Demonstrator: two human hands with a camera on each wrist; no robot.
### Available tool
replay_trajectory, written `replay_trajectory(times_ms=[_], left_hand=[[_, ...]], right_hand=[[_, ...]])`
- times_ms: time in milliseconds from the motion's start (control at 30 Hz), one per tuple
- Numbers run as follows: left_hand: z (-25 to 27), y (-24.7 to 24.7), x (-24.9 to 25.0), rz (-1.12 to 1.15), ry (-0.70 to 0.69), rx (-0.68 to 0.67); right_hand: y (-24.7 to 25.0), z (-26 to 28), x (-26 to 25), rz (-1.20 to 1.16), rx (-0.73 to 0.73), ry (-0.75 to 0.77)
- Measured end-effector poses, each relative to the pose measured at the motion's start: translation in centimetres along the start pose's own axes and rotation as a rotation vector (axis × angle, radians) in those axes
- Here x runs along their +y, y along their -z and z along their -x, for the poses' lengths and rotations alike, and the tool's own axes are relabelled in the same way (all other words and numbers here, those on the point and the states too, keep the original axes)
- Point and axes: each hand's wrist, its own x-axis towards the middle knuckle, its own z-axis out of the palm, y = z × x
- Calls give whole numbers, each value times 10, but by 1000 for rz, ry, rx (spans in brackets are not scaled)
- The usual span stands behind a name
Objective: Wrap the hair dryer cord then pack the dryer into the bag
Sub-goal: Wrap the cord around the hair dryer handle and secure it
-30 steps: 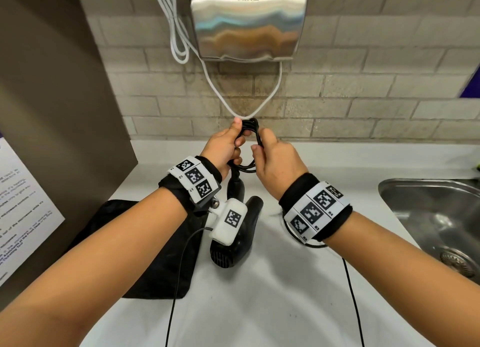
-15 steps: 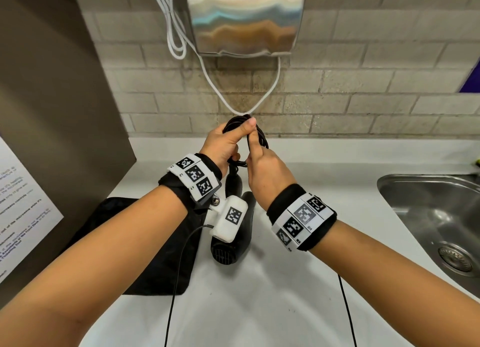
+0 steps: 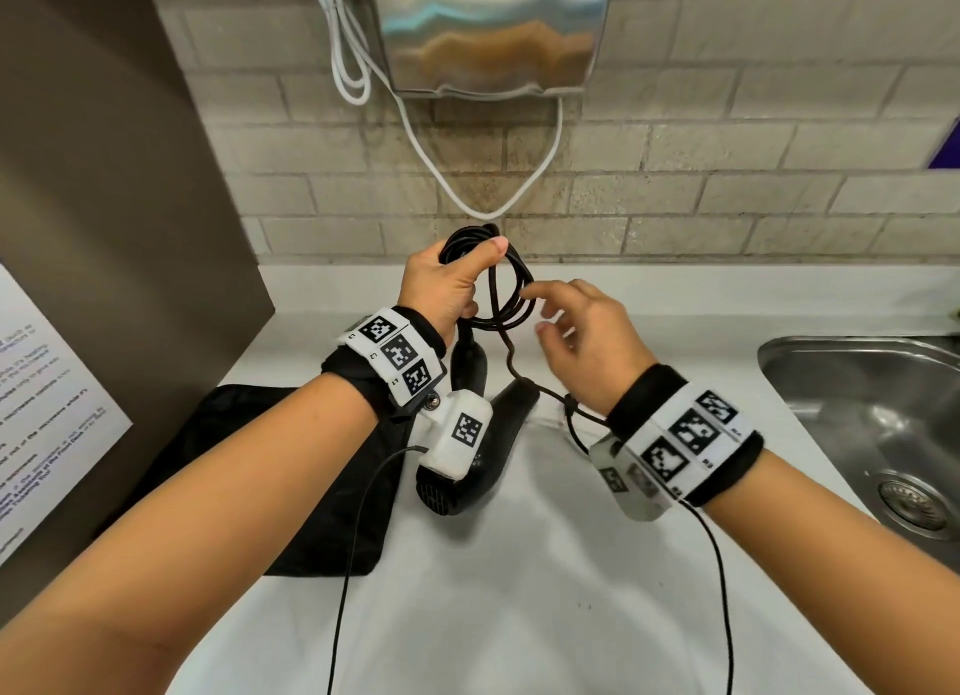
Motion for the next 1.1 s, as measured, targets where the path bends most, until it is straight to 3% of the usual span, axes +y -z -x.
replay_trajectory(times_ms=[200,267,367,467,633,733,800,967,1100], left_hand=[[6,-4,-3,-28,-2,12],[8,-5,-3,-39,-5,5],[11,-6,-4,-38,-17,-2],[15,-9,-6,-32,-16,-4],[19,-11,-6,-40,-16,-3],[21,-12,-5,-48,-10,7],[22,-12,-4,-39,-2,15],[26,-13,-3,-12,18,11],[24,-14,-5,22,21,21]], right_hand=[[34,-3,56,104,24,-275],[35,-1,81,204,-94,-418],[18,6,109,392,-388,-613],[-9,15,118,532,-597,-613],[-51,17,131,386,-700,-567],[-67,19,134,493,-829,-588],[-75,17,139,518,-840,-600],[-72,11,145,508,-608,-674],[-36,7,133,147,-108,-749]])
